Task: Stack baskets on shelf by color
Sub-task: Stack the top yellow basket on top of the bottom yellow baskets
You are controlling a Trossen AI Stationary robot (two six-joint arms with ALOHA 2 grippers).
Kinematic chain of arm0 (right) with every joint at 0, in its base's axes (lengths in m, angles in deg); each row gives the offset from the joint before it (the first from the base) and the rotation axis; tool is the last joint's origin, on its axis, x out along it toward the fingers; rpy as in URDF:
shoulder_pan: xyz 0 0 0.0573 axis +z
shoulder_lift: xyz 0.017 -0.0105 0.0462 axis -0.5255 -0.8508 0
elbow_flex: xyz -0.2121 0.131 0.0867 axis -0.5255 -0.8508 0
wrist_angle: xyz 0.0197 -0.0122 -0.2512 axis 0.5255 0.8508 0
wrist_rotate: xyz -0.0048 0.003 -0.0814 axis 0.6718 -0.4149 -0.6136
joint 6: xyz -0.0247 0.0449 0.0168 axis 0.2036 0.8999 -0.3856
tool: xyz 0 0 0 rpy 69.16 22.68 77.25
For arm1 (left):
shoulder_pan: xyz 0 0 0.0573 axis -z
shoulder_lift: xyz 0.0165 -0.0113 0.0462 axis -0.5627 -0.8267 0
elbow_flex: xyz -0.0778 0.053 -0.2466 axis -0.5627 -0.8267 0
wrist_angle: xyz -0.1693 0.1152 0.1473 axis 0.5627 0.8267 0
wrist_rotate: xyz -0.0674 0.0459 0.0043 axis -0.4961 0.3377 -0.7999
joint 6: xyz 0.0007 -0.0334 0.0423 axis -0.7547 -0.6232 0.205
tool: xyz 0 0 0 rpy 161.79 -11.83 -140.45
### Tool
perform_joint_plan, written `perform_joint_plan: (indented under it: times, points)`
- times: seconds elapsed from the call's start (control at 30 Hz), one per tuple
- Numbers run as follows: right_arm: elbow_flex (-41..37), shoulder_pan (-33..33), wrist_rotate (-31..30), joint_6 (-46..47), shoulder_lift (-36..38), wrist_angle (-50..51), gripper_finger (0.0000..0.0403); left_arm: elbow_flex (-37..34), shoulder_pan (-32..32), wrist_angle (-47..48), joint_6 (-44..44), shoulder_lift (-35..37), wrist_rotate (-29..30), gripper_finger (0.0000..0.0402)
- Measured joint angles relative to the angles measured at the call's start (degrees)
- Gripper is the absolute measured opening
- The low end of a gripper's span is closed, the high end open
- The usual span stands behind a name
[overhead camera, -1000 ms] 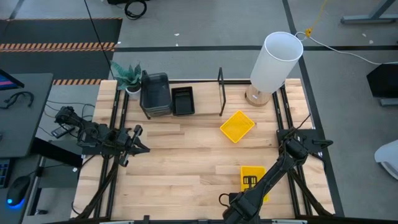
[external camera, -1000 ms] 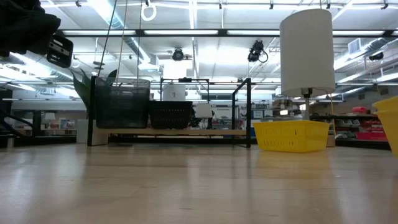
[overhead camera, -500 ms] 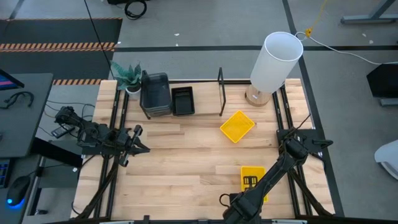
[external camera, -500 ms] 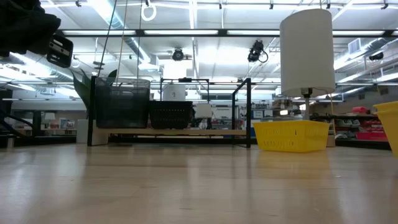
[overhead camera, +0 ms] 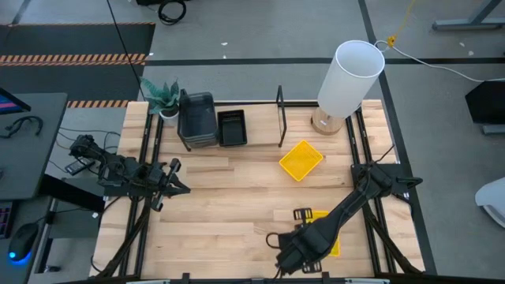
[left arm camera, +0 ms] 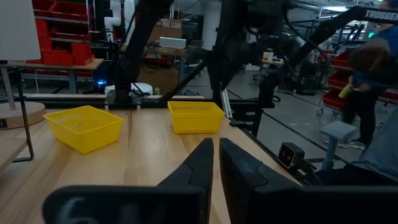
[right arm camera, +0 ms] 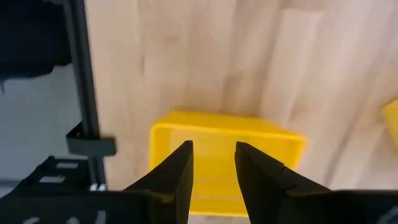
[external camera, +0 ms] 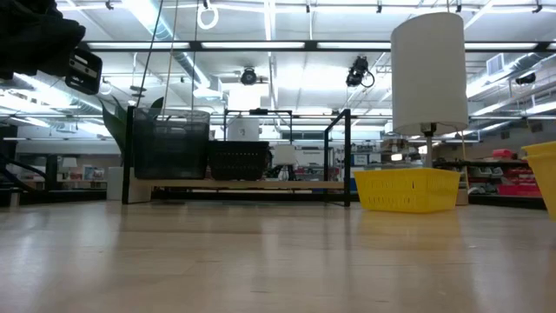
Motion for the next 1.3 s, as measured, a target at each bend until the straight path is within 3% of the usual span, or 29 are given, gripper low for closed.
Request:
perform_joint_plan:
  times: [0.47,0.9,1.13,1.3]
  points:
    - [-0.02,-4.37,-8.08,-3.98,4.51,0.00,0.0101,0.00,0.00,0.02,-0.01,-0.01,0.00,0.0035]
    - [-0.38,-5.03,-11.46,-7.53,5.37,-0.16,0.0098,0.00,-0.01,0.01,0.00,-0.01,0.00,0.0025]
    - [-9.14,-7.34,-13.90,-7.70,11.51,-1.90,0.0097,0.00,-0.02,0.00,0.04,-0.01,0.02,0.0036]
    - [-18.78,-10.60,-14.01,-7.55,18.93,-10.33,0.0097,0.00,-0.02,0.02,0.02,-0.01,0.00,0.0030]
